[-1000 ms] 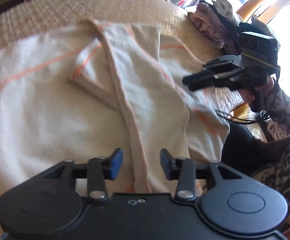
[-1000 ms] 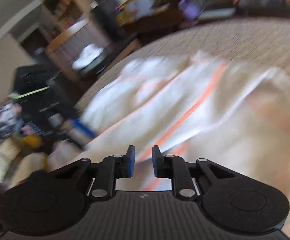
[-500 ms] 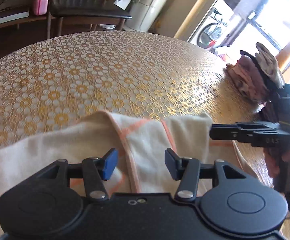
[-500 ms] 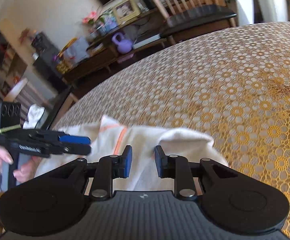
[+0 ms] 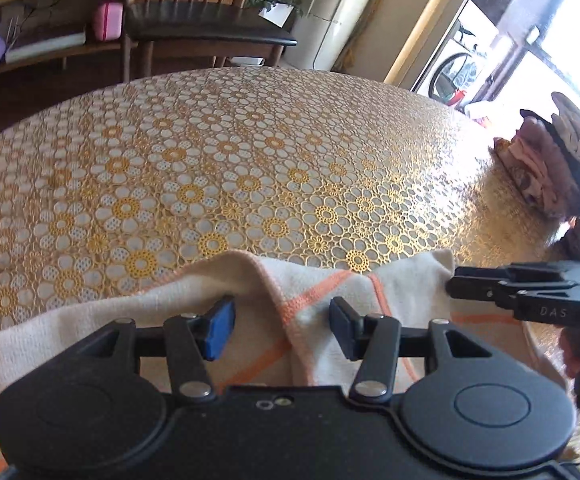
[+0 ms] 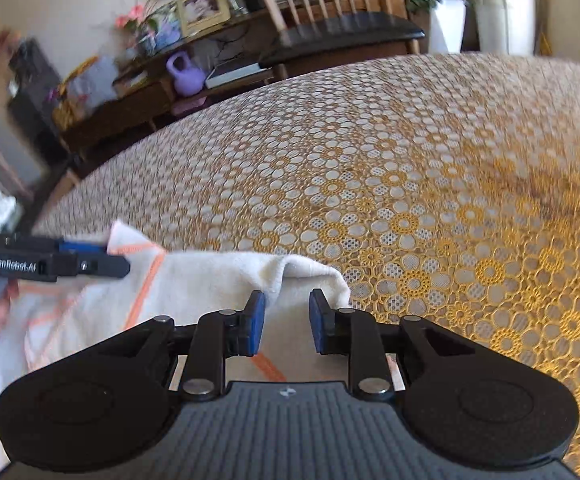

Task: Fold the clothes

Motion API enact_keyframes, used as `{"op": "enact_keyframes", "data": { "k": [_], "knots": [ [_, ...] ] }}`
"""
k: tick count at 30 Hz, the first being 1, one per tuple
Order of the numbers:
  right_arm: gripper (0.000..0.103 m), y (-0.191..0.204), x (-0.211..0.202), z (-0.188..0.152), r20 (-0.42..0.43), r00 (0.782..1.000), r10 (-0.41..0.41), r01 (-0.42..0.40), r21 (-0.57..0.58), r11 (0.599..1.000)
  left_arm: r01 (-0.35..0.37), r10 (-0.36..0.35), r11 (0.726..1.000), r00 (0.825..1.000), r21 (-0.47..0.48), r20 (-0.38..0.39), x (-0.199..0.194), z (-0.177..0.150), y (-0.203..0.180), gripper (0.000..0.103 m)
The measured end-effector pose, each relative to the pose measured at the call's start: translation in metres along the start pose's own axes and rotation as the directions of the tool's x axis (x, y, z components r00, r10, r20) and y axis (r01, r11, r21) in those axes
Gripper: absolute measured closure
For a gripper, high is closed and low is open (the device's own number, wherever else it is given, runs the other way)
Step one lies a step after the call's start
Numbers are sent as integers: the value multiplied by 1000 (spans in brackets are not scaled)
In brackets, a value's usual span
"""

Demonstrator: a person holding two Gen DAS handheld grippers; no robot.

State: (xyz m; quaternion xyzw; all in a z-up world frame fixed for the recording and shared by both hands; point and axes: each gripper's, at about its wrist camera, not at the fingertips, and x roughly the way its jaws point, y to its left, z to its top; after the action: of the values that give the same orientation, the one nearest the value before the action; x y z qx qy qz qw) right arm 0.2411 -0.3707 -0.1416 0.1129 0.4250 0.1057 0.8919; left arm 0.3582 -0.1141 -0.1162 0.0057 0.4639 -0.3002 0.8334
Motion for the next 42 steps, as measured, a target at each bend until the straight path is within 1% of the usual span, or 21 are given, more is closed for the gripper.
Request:
{"op": "enact_keyframes", "data": {
  "k": [1, 2, 3, 5, 7, 9, 11, 12, 16, 18, 22, 24, 27, 29, 30, 33, 34, 38, 40, 42],
  "knots": [
    [80, 2, -5, 0, 5, 1000, 19, -19, -16, 1000, -11, 11, 1000, 1000, 13, -3, 0, -1, -4, 0],
    [80, 3, -9, -1, 10, 999, 39, -39, -32, 999, -6, 6, 1000, 1000, 19, -6, -2, 0, -8, 0],
    [80, 5, -14, -1, 14, 998, 59, -58, -49, 997, 11, -11, 1000, 1000, 25, 1, -7, -1, -13, 0],
    [79, 13, -30, -8, 8, 994, 110, -108, -118, 987, 35, -37, 998, 999, 56, 28, -27, -11, -22, 0],
    [78, 24, -41, -17, -24, 984, 174, -176, -186, 967, 58, -62, 994, 997, 91, 37, -48, -28, -30, 0],
    [76, 37, -53, -28, -64, 970, 234, -242, -257, 936, 83, -88, 989, 996, 120, 33, -68, -48, -39, 0],
    [72, 54, -64, -44, -95, 961, 261, -278, -312, 908, 105, -108, 986, 994, 127, 15, -85, -70, -47, 0],
    [72, 62, -69, -51, -110, 955, 274, -295, -339, 893, 115, -117, 985, 993, 129, 6, -92, -81, -51, 0],
    [72, 98, -85, -79, -136, 944, 301, -330, -418, 846, 118, -117, 986, 993, 121, -10, -119, -121, -63, 0],
    [72, 115, -89, -89, -133, 939, 317, -342, -450, 825, 121, -117, 986, 992, 114, -39, -128, -140, -66, 0],
    [72, 149, -86, -98, -117, 938, 327, -342, -481, 807, 101, -94, 991, 992, 86, -78, -141, -175, -71, 0],
    [72, 161, -83, -103, -127, 939, 319, -338, -501, 797, 99, -93, 993, 991, 66, -94, -153, -196, -71, 0],
    [72, 174, -77, -114, -156, 944, 291, -328, -534, 779, 73, -61, 993, 990, 92, -124, -155, -220, -77, 0],
    [72, 182, -73, -121, -175, 947, 271, -322, -556, 766, 52, -41, 991, 995, 120, -88, -159, -231, -80, 0],
    [72, 186, -71, -125, -183, 948, 261, -318, -567, 760, 47, -38, 992, 996, 114, -80, -161, -233, -79, 0],
    [72, 187, -71, -139, -166, 963, 211, -268, -613, 743, 50, -46, 996, 997, 72, -59, -162, -233, -74, 0],
    [72, 187, -71, -144, -159, 968, 194, -251, -628, 737, 47, -43, 996, 998, 74, -55, -163, -233, -74, 0],
    [71, 185, -80, -157, -152, 981, 122, -192, -662, 724, 15, -9, 988, 999, 152, -39, -163, -239, -84, 0],
    [71, 183, -86, -163, -149, 985, 85, -164, -676, 719, 3, 3, 986, 999, 167, -35, -166, -243, -87, 0],
    [71, 177, -102, -171, -129, 990, 64, -135, -675, 725, -7, 13, 986, 999, 165, -38, -171, -248, -90, 0]
  ]
}}
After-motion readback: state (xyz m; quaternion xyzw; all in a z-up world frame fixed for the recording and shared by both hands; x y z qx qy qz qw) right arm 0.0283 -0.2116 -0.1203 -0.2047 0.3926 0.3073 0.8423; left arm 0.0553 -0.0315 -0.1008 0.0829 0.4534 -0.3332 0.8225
